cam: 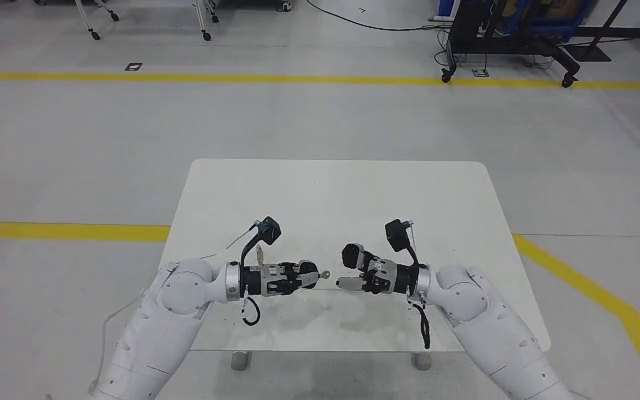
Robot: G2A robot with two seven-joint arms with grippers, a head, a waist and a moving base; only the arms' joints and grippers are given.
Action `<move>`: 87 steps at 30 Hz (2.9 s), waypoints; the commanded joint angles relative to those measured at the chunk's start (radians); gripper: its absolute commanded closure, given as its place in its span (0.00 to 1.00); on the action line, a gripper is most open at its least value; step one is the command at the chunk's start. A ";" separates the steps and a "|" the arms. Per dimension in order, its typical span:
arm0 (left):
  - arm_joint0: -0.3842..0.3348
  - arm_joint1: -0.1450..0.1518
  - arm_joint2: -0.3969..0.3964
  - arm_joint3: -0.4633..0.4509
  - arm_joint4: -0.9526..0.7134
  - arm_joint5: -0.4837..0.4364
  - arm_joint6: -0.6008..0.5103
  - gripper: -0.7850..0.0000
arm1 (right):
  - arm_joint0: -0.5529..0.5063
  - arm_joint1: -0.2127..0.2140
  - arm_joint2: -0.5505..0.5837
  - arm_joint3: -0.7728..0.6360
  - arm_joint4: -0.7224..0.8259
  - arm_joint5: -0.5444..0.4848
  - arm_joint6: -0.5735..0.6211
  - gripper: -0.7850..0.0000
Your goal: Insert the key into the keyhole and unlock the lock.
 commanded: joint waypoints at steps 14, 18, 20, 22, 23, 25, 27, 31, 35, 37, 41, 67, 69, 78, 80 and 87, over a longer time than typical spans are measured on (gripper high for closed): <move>-0.024 0.014 0.044 0.011 -0.017 -0.032 -0.012 1.00 | 0.051 0.005 -0.073 0.043 0.062 -0.001 0.094 0.72; -0.029 0.017 0.058 0.013 -0.017 -0.029 -0.012 1.00 | 0.053 0.008 -0.075 0.044 0.063 -0.001 0.090 0.85; -0.032 0.019 0.062 0.014 -0.015 -0.030 -0.009 1.00 | 0.054 0.010 -0.077 0.043 0.059 -0.003 0.091 1.00; -0.034 0.020 0.065 0.014 -0.017 -0.033 -0.004 1.00 | 0.055 0.011 -0.081 0.042 0.055 -0.007 0.094 1.00; -0.034 0.021 0.065 0.015 -0.019 -0.035 0.001 1.00 | 0.055 0.012 -0.082 0.041 0.053 -0.009 0.095 1.00; -0.034 0.024 0.062 0.015 -0.017 -0.035 0.014 1.00 | 0.056 0.014 -0.084 0.042 0.053 -0.010 0.093 1.00; -0.033 0.026 0.061 0.015 -0.011 -0.033 0.027 0.52 | 0.056 0.016 -0.081 0.039 0.053 -0.012 0.087 1.00; -0.030 0.030 0.052 0.018 -0.003 -0.022 0.057 0.00 | 0.051 0.021 -0.064 0.036 0.060 -0.016 0.064 1.00; -0.030 0.030 0.052 0.018 -0.003 -0.022 0.057 0.00 | 0.041 0.030 -0.026 0.039 0.057 -0.023 0.039 1.00; -0.030 0.030 0.052 0.018 -0.003 -0.022 0.057 0.00 | 0.035 0.037 0.002 0.042 0.057 -0.023 0.030 1.00; -0.030 0.030 0.052 0.018 -0.003 -0.022 0.057 0.00 | 0.030 0.042 0.026 0.046 0.061 -0.017 0.020 1.00; 0.250 0.101 -0.201 -0.348 0.774 0.496 0.099 0.15 | 0.030 0.042 0.026 0.046 0.061 -0.017 0.020 1.00; 0.229 0.095 -0.159 -0.317 0.798 0.521 0.121 0.15 | 0.030 0.042 0.026 0.046 0.061 -0.017 0.020 1.00; 0.150 0.081 -0.086 -0.227 0.868 0.617 0.161 0.38 | 0.030 0.042 0.026 0.046 0.061 -0.017 0.020 1.00; 0.135 0.078 -0.075 -0.220 0.866 0.620 0.170 0.38 | 0.030 0.042 0.026 0.046 0.061 -0.017 0.020 1.00; 0.052 0.065 -0.011 -0.150 0.892 0.615 0.170 0.37 | 0.030 0.042 0.026 0.046 0.061 -0.017 0.020 1.00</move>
